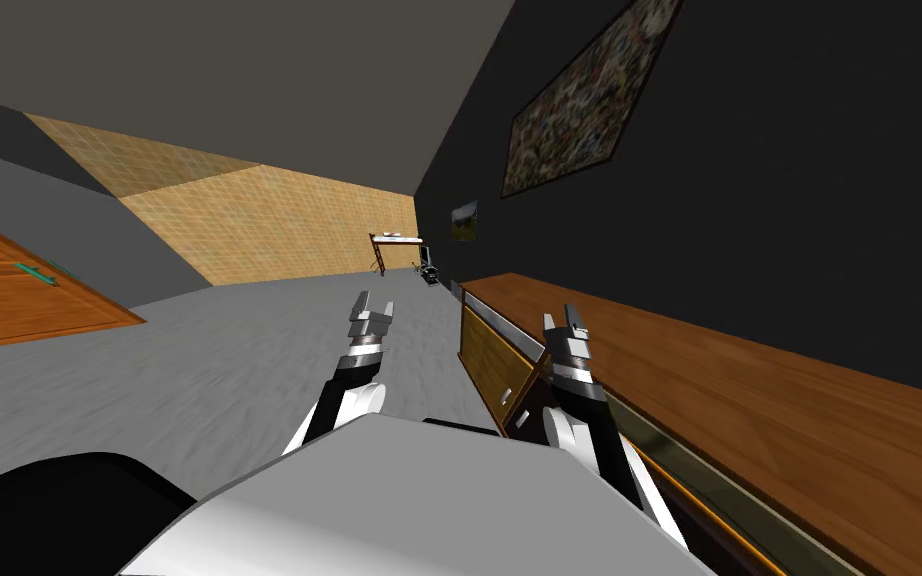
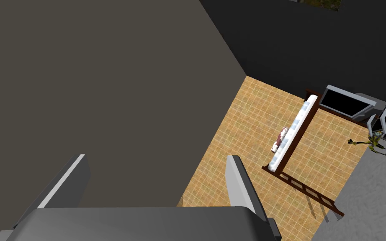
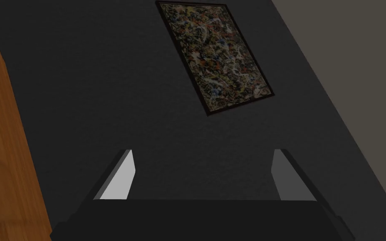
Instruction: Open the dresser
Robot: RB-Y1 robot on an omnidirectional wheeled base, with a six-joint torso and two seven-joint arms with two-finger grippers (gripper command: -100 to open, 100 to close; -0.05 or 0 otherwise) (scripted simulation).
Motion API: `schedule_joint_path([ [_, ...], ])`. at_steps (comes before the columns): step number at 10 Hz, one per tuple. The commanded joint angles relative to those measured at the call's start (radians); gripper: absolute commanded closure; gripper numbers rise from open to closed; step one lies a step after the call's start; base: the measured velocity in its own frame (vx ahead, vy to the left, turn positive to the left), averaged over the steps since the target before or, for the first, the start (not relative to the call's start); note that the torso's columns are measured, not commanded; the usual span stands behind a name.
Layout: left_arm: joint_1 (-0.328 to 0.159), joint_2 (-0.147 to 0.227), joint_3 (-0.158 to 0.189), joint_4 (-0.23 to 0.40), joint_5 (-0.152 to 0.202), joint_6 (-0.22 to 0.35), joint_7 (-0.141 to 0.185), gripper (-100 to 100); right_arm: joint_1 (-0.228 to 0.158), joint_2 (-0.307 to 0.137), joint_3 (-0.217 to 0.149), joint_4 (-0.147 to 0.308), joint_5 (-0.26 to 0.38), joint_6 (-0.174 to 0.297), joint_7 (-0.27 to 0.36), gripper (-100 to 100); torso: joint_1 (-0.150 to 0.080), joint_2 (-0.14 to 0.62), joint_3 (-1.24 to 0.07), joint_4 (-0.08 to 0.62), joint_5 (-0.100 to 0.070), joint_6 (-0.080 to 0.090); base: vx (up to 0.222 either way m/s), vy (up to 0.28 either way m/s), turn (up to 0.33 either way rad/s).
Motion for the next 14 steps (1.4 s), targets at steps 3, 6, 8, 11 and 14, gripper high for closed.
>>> schedule_joint_path([
  [3,0.000,0.000,0.000,0.000,0.000,0.000,0.000,0,0.002,-0.042,-0.001,0.010,0.012,0.003,0.000,-100,0.000,0.221,-0.443,0.221,0.000,0.000,-0.002,0.000,0.019],
  [6,0.000,0.000,0.000,0.001,0.000,0.000,0.000,0,0.008,-0.138,-0.005,0.049,0.060,0.015,-0.001,-100,-0.003,0.264,-0.537,0.264,-0.002,0.000,-0.042,0.008,0.101],
  [8,0.000,0.000,0.000,0.001,0.000,0.000,0.000,0,0.016,-0.201,-0.009,0.085,0.108,0.027,-0.001,-100,0.000,0.268,-0.537,0.268,0.000,0.000,-0.062,0.010,0.151],
  [11,0.000,0.000,0.000,0.001,0.000,0.000,0.000,0,0.025,-0.273,-0.014,0.127,0.168,0.041,-0.002,-100,0.001,0.268,-0.537,0.268,0.000,0.000,-0.049,0.017,0.111],
  [14,0.000,0.000,0.000,0.001,0.000,0.000,0.000,0,0.037,-0.343,-0.020,0.173,0.237,0.057,-0.003,-100,0.000,0.269,-0.536,0.269,0.000,0.000,-0.075,0.023,0.183],
])
